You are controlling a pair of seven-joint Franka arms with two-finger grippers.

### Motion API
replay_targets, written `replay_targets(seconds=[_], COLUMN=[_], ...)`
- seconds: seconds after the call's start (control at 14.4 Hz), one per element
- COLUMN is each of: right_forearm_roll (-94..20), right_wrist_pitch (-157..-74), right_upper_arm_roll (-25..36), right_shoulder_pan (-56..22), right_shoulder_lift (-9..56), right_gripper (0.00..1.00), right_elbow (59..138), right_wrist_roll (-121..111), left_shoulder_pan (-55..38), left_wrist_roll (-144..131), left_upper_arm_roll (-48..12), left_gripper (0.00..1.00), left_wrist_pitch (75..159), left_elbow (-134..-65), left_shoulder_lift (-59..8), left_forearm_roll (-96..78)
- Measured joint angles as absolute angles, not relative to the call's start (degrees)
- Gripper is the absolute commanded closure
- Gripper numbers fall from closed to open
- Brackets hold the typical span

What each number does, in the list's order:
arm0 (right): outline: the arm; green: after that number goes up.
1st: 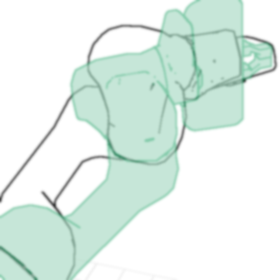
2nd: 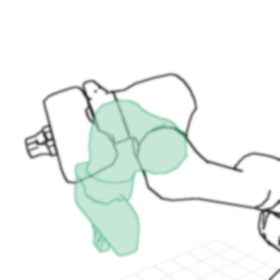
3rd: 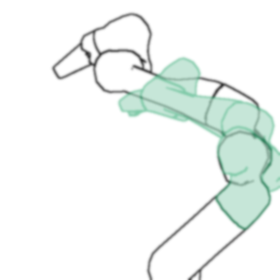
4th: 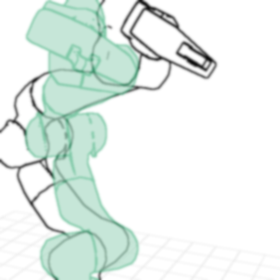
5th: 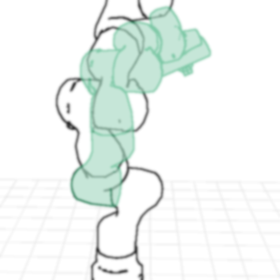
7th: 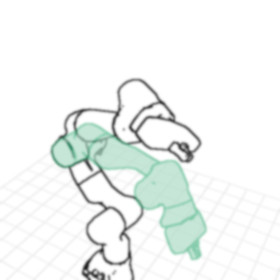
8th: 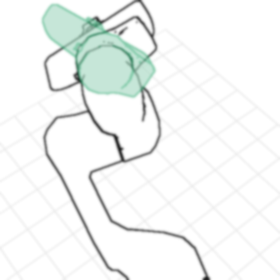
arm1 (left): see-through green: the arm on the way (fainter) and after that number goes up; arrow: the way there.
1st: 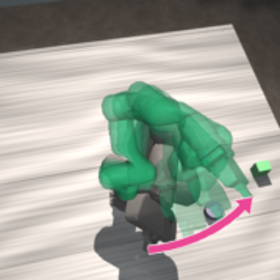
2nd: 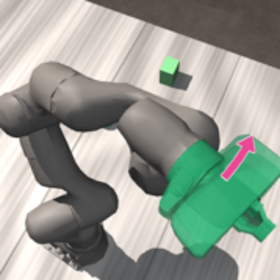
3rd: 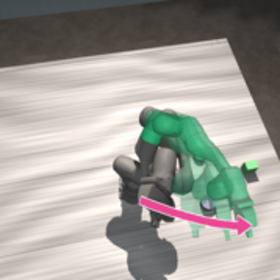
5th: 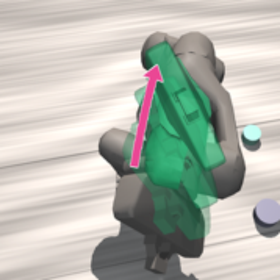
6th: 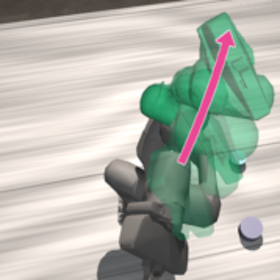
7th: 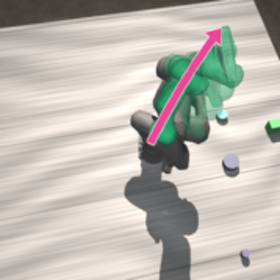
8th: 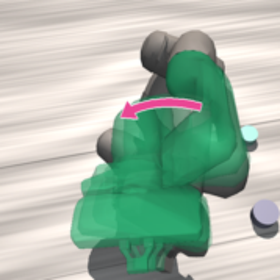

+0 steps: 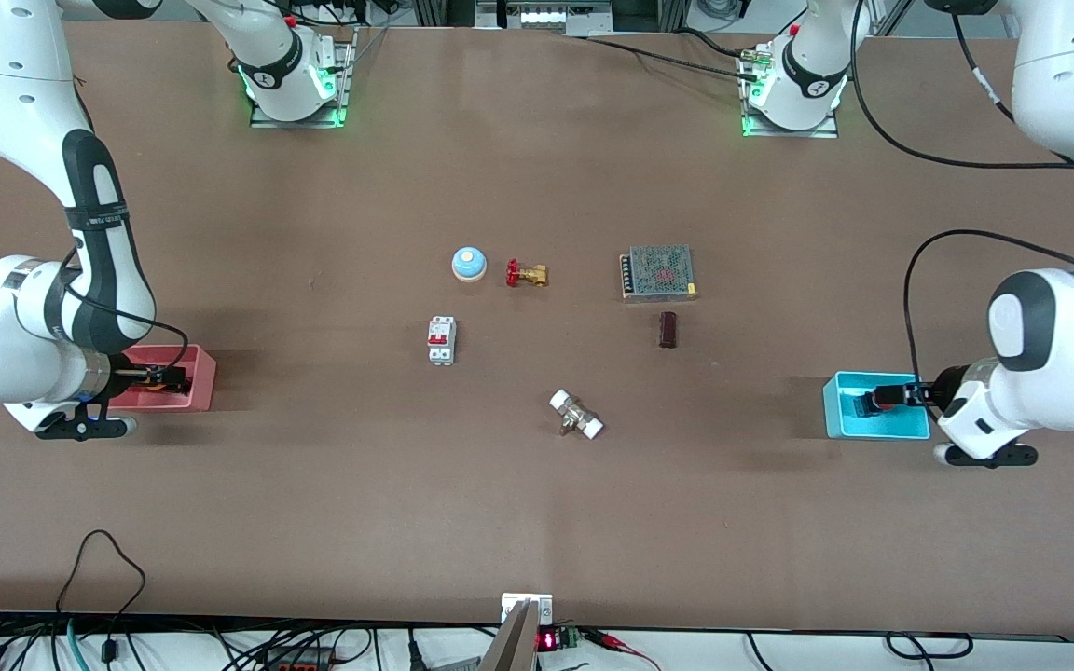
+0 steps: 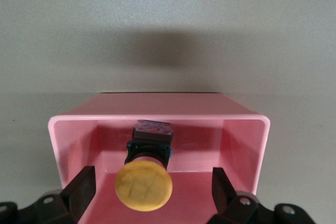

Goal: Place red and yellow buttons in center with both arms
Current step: 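Grasp the yellow button with the right gripper while the left gripper grasps the red button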

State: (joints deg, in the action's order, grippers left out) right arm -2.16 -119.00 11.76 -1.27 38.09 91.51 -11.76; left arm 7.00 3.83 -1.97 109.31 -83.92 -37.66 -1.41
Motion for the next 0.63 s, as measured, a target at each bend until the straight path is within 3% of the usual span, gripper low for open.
replay_targets(seconds=[0.28,0.63], right_forearm_roll=[-2.2,-2.2], right_wrist_pitch=[-119.0,-119.0], right_upper_arm_roll=[11.8,11.8], right_shoulder_pan=[-0.9,-0.9], right_shoulder_lift=[38.1,38.1], right_gripper=[0.46,0.71], right_elbow=[91.5,91.5], right_wrist_roll=[-12.6,-12.8], left_shoulder_pan=[6.7,6.7], left_wrist_roll=[3.6,3.4], left_upper_arm_roll=[-2.0,-1.9], left_gripper=[0.05,0.28], left_wrist_pitch=[112.7,114.6], left_elbow=[-86.9,-88.6], left_shoulder_lift=[-38.6,-38.9], left_forearm_roll=[-1.4,-0.8])
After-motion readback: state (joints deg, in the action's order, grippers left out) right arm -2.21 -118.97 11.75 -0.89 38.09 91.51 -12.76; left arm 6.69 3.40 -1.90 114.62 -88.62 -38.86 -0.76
